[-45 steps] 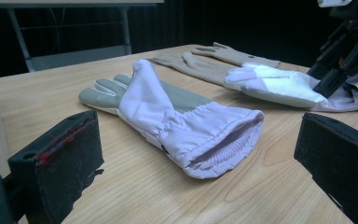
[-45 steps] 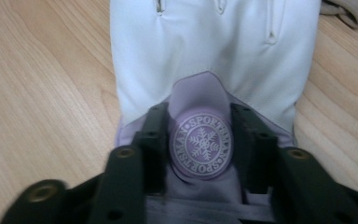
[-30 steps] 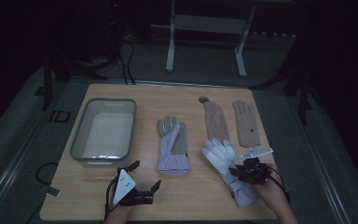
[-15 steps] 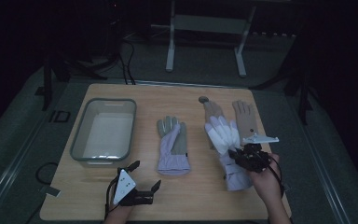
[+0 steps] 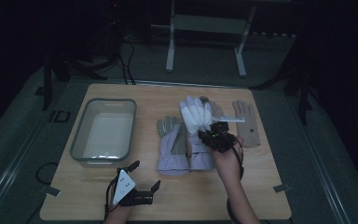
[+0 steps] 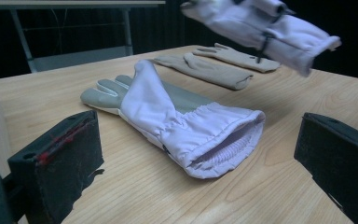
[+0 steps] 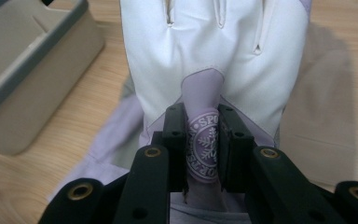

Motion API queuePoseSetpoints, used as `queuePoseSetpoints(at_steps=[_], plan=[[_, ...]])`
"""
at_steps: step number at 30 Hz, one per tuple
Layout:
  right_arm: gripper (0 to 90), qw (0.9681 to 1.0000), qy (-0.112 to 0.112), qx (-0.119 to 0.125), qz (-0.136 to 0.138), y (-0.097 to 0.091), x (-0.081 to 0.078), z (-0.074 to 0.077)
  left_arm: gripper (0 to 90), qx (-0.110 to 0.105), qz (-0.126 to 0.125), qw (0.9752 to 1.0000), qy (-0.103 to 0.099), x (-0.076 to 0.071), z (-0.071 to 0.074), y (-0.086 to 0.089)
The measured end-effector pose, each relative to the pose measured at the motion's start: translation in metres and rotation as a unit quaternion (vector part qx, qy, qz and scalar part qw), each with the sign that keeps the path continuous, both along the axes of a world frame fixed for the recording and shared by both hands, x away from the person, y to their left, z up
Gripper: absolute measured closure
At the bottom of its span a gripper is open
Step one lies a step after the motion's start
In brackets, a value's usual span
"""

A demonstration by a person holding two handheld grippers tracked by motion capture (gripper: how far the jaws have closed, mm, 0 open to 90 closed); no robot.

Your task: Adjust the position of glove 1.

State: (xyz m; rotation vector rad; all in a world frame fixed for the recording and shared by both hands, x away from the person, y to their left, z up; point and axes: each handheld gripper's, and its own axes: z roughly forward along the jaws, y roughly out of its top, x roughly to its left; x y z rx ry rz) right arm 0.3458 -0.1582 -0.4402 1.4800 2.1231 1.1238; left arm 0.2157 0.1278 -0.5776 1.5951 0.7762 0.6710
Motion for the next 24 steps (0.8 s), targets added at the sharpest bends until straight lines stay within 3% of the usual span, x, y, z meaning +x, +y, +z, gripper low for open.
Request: queuePoseSetpoints(at_steps=[3,6,8,9,13,17,20,24], plan=[[75.8,1.0,0.005,0.004,0.0,0.015,0.002,-0.003,1.1,0.0,0.0,1.0,0.0,0.0,0.0,0.0],[75.8,0.9994,0.019,0.027,0.003,0.035,0.004,-0.008,1.1,-0.001,0.0,1.0,0.0,0.0,0.0,0.0],[75.8,0.9994,0.019,0.027,0.003,0.035,0.004,-0.008,1.1,-0.001,0.0,1.0,0.0,0.0,0.0,0.0],[75.8,0.9989,0.025,0.04,-0.004,0.05,0.005,-0.012,1.1,-0.002,0.001,1.0,0.0,0.0,0.0,0.0],[75.8,0.9979,0.032,0.053,-0.019,0.061,0.005,-0.021,1.1,-0.002,0.001,1.0,0.0,0.0,0.0,0.0],[75.4,0.9971,0.044,0.057,-0.026,0.072,0.006,-0.032,1.1,-0.004,-0.002,1.0,0.0,0.0,0.0,0.0],[75.0,0.9976,0.046,0.04,-0.033,0.079,0.008,-0.039,1.1,-0.005,-0.004,1.0,0.001,0.0,0.0,0.0],[74.2,0.997,0.054,0.038,-0.04,0.083,0.011,-0.05,1.1,-0.006,-0.004,1.0,0.002,0.001,0.0,0.0]])
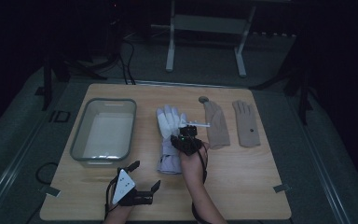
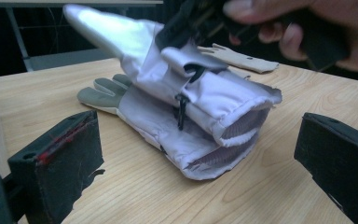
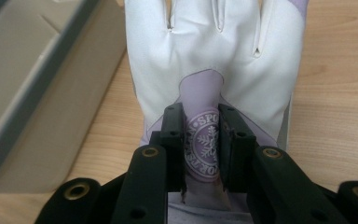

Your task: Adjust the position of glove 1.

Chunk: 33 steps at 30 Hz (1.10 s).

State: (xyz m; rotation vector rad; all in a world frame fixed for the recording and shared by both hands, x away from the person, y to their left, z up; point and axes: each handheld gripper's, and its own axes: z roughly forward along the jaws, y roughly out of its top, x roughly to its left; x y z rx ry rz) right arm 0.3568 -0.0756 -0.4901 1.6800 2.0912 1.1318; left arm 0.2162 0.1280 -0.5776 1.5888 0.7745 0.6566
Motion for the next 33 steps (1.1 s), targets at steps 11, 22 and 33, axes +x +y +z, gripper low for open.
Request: queuePoseSetpoints(at_steps=[11,22,33], plan=[[65.8,0.9998,0.001,-0.006,-0.019,0.006,0.007,-0.027,1.1,0.004,0.001,1.0,-0.001,0.0,0.0,-0.001],[48.9,0.9998,-0.014,0.007,0.008,0.003,0.006,-0.013,1.1,-0.003,0.002,1.0,0.005,0.001,0.0,0.001],[14.6,0.9974,-0.018,0.008,0.069,-0.031,0.009,0.013,1.1,-0.001,-0.002,0.9999,0.011,0.002,0.0,0.0]])
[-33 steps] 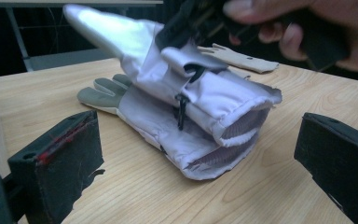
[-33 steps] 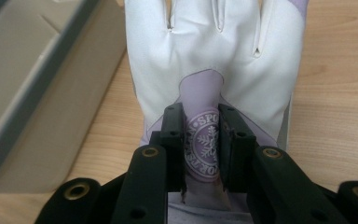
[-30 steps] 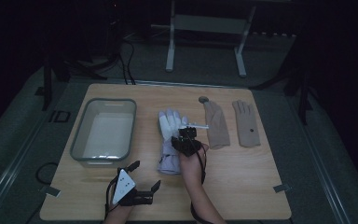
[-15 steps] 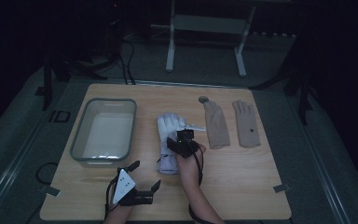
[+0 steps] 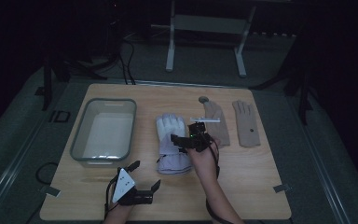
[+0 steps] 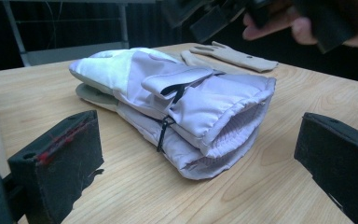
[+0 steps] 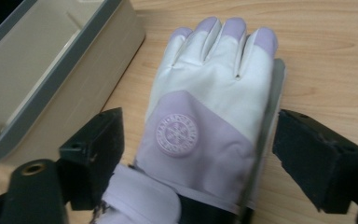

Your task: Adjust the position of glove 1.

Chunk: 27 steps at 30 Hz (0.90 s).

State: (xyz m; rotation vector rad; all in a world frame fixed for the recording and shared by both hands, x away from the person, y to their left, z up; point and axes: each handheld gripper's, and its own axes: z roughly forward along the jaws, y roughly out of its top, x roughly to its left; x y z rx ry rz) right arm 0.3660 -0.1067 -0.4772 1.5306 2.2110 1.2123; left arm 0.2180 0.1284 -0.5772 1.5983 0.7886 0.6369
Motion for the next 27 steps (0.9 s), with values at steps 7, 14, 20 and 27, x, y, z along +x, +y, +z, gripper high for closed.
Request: queuePoseSetpoints(at_steps=[7,14,20,27], plan=[[14.4,0.9969,-0.037,-0.024,0.064,-0.028,0.005,0.007,1.1,0.01,0.012,0.9999,0.006,0.0,0.0,-0.001],[15.6,0.9884,-0.064,-0.025,0.135,-0.043,-0.003,0.004,1.1,0.025,0.021,0.9988,0.038,0.001,0.002,-0.001],[14.1,0.9896,-0.031,-0.018,0.139,-0.056,-0.006,0.002,1.1,0.022,0.037,0.9967,0.069,0.004,0.009,0.0],[12.0,0.9878,-0.031,-0.024,0.151,-0.056,-0.003,-0.003,1.2,0.021,0.014,0.9917,0.126,0.013,0.039,-0.003]])
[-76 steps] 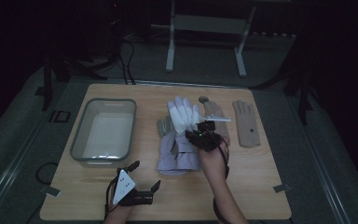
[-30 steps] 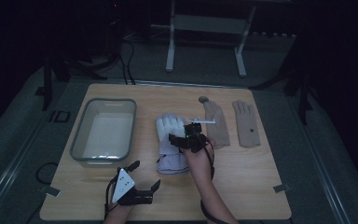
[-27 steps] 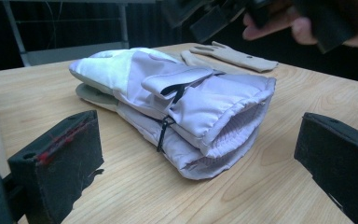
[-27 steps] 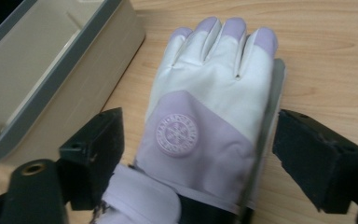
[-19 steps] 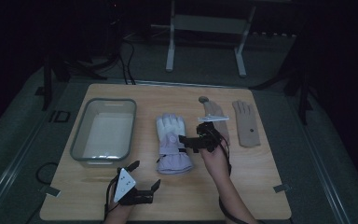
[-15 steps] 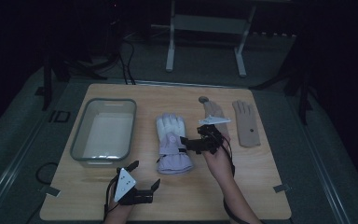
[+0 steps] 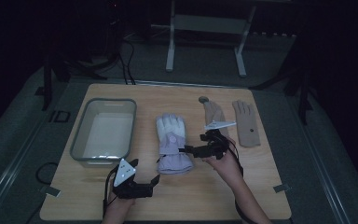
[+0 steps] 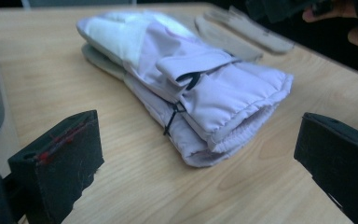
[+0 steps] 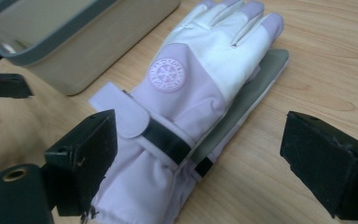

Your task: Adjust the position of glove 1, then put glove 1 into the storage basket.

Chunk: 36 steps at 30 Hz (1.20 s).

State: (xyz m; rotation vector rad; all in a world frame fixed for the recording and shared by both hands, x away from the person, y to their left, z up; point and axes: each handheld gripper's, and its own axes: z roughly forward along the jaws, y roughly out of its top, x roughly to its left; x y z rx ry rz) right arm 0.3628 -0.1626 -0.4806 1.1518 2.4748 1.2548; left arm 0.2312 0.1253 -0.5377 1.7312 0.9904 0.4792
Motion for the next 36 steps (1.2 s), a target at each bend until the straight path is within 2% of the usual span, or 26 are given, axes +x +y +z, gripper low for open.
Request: queuePoseSetpoints(at_steps=[1,4,5,7,8,9,10,11,14,15,16,17,19,20,22,23,26,28,30,31,32,33,36], plan=[[12.0,1.0,0.0,0.0,0.0,0.0,0.0,0.0,1.2,0.0,0.0,1.0,0.0,0.0,0.0,0.0],[14.2,1.0,-0.005,0.004,0.006,0.005,0.008,0.001,1.1,0.007,-0.008,0.9999,0.0,0.007,0.019,-0.008],[14.2,1.0,-0.008,-0.001,0.005,0.008,0.011,0.002,1.1,0.008,-0.008,0.9999,-0.003,0.01,0.024,-0.01],[14.8,1.0,-0.007,-0.003,0.005,0.012,0.016,0.003,1.1,0.009,-0.013,0.9999,-0.003,0.012,0.027,-0.011],[17.5,0.9999,-0.01,-0.003,0.006,0.015,0.021,0.006,1.1,0.019,-0.011,0.9997,0.011,0.023,0.036,-0.018],[19.4,0.9999,-0.01,-0.001,0.004,0.017,0.024,0.007,1.1,0.023,-0.007,0.9995,0.019,0.028,0.038,-0.02],[19.4,0.9999,-0.01,-0.001,0.004,0.017,0.024,0.007,1.1,0.023,-0.007,0.9995,0.019,0.028,0.038,-0.02],[21.6,0.9999,-0.01,0.008,0.001,0.018,0.031,0.009,1.2,0.008,-0.006,0.9996,0.028,0.035,0.039,-0.022],[24.4,0.9999,-0.007,0.01,0.002,0.021,0.037,0.01,1.2,-0.001,-0.004,0.9992,0.04,0.042,0.037,-0.025],[25.4,0.9999,-0.002,0.012,0.002,0.022,0.041,0.01,1.2,-0.002,-0.001,0.9988,0.048,0.045,0.035,-0.025],[30.7,1.0,0.002,0.008,0.004,0.024,0.046,0.008,1.2,-0.005,0.0,0.9978,0.067,0.051,0.03,-0.026],[30.7,0.9999,0.007,0.007,0.005,0.025,0.048,0.006,1.2,-0.005,0.0,0.9978,0.067,0.051,0.03,-0.026],[31.5,0.9999,0.015,0.0,0.005,0.026,0.052,-0.002,1.2,-0.013,0.001,0.9954,0.095,0.055,0.02,-0.026],[31.5,0.9999,0.015,0.0,0.005,0.026,0.052,-0.002,3.4,-0.013,0.001,0.9954,0.095,0.055,0.02,-0.026],[31.5,0.9996,0.026,-0.005,0.006,0.027,0.053,-0.011,5.1,-0.012,0.003,0.9948,0.101,0.056,0.016,-0.027],[31.5,0.9992,0.039,-0.006,0.007,0.026,0.054,-0.021,5.2,-0.009,0.001,0.9938,0.111,0.059,0.011,-0.028],[30.3,0.9982,0.057,-0.013,0.011,0.025,0.054,-0.034,7.3,-0.001,0.007,0.9932,0.116,0.062,0.008,-0.03],[29.0,0.9973,0.066,-0.027,0.017,0.026,0.054,-0.041,13.7,-0.004,0.02,0.9896,0.143,0.068,0.001,-0.03],[27.6,0.9957,0.083,-0.039,0.017,0.026,0.054,-0.048,14.3,-0.005,0.017,0.9865,0.163,0.072,-0.004,-0.03],[27.3,0.9952,0.089,-0.038,0.016,0.025,0.054,-0.051,14.5,-0.005,0.017,0.9865,0.163,0.072,-0.004,-0.03],[27.3,0.9947,0.096,-0.036,0.013,0.025,0.055,-0.053,15.0,-0.006,0.012,0.9836,0.18,0.076,-0.009,-0.03],[27.4,0.9938,0.104,-0.038,0.012,0.025,0.056,-0.055,15.0,-0.006,0.012,0.9836,0.18,0.076,-0.009,-0.03],[27.5,0.9924,0.116,-0.041,0.008,0.025,0.057,-0.058,15.0,-0.014,0.008,0.9799,0.199,0.081,-0.014,-0.029]])
